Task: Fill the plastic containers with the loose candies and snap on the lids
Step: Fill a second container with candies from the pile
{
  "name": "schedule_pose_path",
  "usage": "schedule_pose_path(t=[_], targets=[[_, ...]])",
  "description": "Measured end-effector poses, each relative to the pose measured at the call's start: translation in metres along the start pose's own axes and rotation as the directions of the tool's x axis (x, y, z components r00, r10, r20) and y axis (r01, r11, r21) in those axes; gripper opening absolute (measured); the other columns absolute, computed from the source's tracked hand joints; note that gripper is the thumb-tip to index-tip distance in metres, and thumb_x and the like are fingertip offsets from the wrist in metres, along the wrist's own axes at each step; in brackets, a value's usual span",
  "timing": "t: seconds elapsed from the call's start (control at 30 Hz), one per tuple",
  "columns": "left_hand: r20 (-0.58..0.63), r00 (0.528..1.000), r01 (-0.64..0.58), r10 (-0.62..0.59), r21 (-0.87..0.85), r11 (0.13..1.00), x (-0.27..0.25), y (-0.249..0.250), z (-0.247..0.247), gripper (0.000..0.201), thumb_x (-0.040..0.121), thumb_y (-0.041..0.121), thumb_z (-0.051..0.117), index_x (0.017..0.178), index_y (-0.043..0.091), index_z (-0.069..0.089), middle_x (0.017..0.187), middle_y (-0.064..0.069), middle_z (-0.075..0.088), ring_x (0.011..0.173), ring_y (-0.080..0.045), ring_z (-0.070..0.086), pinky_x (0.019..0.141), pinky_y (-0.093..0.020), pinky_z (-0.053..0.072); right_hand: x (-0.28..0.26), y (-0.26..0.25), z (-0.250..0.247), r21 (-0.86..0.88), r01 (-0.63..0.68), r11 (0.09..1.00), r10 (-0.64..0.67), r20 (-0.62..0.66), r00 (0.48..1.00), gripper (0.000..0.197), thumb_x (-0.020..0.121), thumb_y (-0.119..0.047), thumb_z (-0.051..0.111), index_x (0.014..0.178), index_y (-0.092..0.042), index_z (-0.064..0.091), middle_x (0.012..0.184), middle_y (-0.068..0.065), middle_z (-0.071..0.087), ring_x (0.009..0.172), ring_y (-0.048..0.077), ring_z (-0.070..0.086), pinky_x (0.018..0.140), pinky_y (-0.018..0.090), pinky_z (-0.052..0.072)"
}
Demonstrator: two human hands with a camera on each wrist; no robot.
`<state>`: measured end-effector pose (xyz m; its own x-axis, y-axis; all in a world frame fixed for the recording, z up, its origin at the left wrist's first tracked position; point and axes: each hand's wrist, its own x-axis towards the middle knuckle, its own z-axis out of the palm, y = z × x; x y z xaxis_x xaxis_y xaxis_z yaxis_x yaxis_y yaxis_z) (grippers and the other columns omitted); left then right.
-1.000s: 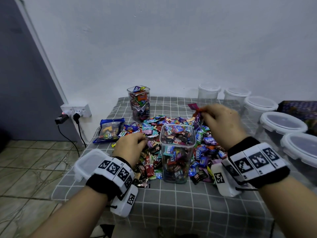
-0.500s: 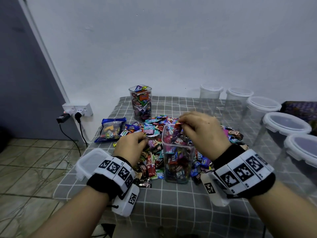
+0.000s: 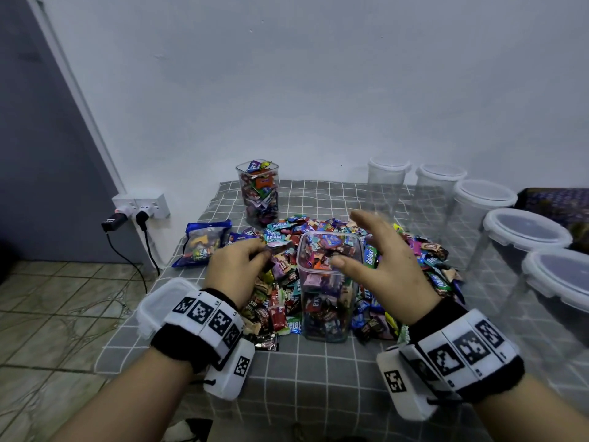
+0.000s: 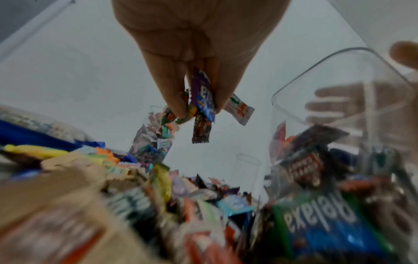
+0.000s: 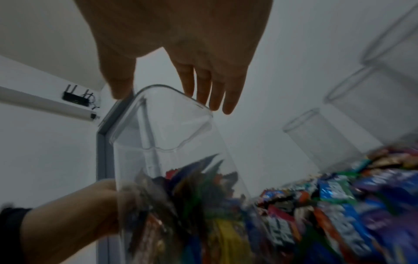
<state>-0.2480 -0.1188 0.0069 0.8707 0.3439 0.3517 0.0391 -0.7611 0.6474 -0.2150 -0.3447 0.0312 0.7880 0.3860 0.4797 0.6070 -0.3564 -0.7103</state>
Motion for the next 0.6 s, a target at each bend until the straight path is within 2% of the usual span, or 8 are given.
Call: schedule_pose_path(t=[0.07,0.13,0.2,0.27,0.33,0.4,0.5,0.6], targets=[[-0.056,0.998,-0.022,0.019,-0.051,0.998,0.003,0.01,-0.007,0.013,0.088,0.017,0.062,0.093,0.015,0.074,0.076,0.004,0.067,0.07,-0.009,0.058,0.063,-0.019,0.04,-0.004,0.006,0.0,0.07,-0.127,0.989,0.119,0.106,0.987,0.109,0.056,-0.067,0.067,0.146,-0.026,0.023,0.133,-0.017,0.04,0.128,0.002,0.038,0.107,0.026,0.032],[-0.109,0.993,-0.049,0.037,-0.108,0.993,0.007,0.023,-0.015,0.013,0.088,0.016,0.063,0.094,0.015,0.074,0.071,0.01,0.063,0.064,0.002,0.053,0.058,-0.013,0.039,-0.006,0.011,0.002,0.101,-0.206,0.973,0.185,0.186,0.965,0.119,0.056,-0.057,0.08,0.149,-0.028,0.011,0.131,-0.023,0.038,0.124,-0.004,0.036,0.104,0.012,0.029],[-0.144,0.987,-0.094,0.069,-0.181,0.979,0.01,0.037,-0.022,0.013,0.087,0.015,0.063,0.094,0.016,0.074,0.077,0.008,0.066,0.068,-0.003,0.056,0.066,-0.023,0.047,-0.007,0.014,0.005,0.123,-0.248,0.961,0.216,0.231,0.949,0.116,0.057,-0.048,0.084,0.148,-0.028,0.015,0.129,-0.021,0.044,0.12,-0.003,0.042,0.096,0.006,0.032],[-0.158,0.982,-0.141,0.104,-0.245,0.959,0.012,0.051,-0.027,0.013,0.086,0.012,0.064,0.095,0.014,0.074,0.09,0.009,0.068,0.083,-0.011,0.061,0.079,-0.028,0.049,-0.008,0.019,0.008,0.137,-0.272,0.953,0.238,0.221,0.946,0.102,0.055,-0.049,0.085,0.14,-0.027,0.032,0.126,-0.013,0.053,0.116,0.002,0.05,0.102,0.021,0.04],[-0.144,0.98,-0.173,0.137,-0.283,0.943,0.012,0.063,-0.03,0.014,0.086,0.01,0.065,0.096,0.013,0.074,0.095,0.018,0.064,0.091,-0.008,0.06,0.084,-0.023,0.047,-0.008,0.019,0.007,0.143,-0.281,0.949,0.247,0.214,0.945,0.093,0.052,-0.053,0.083,0.131,-0.027,0.04,0.122,-0.01,0.057,0.115,0.004,0.053,0.103,0.031,0.043],[-0.122,0.974,-0.22,0.189,-0.336,0.916,0.011,0.072,-0.03,0.017,0.085,0.008,0.065,0.095,0.019,0.073,0.088,0.027,0.06,0.085,0.002,0.059,0.083,-0.019,0.047,-0.008,0.02,0.006,0.127,-0.276,0.953,0.244,0.223,0.944,0.099,0.049,-0.063,0.082,0.131,-0.024,0.042,0.122,-0.011,0.057,0.115,0.004,0.054,0.101,0.032,0.044],[-0.096,0.961,-0.274,0.258,-0.398,0.875,0.009,0.079,-0.025,0.022,0.085,0.006,0.065,0.091,0.027,0.069,0.087,0.026,0.062,0.079,0.014,0.057,0.076,-0.01,0.046,-0.008,0.02,0.005,0.109,-0.266,0.958,0.237,0.224,0.945,0.097,0.046,-0.064,0.078,0.129,-0.025,0.044,0.122,-0.01,0.058,0.114,0.006,0.054,0.1,0.035,0.045],[-0.03,0.953,-0.286,0.302,-0.423,0.86,0.008,0.082,-0.015,0.015,0.085,0.006,0.065,0.092,0.017,0.073,0.088,0.016,0.067,0.082,0.005,0.061,0.079,-0.018,0.049,-0.008,0.02,0.005,0.115,-0.265,0.957,0.235,0.221,0.946,0.095,0.048,-0.064,0.081,0.127,-0.027,0.044,0.121,-0.011,0.058,0.114,0.006,0.054,0.098,0.037,0.046]])
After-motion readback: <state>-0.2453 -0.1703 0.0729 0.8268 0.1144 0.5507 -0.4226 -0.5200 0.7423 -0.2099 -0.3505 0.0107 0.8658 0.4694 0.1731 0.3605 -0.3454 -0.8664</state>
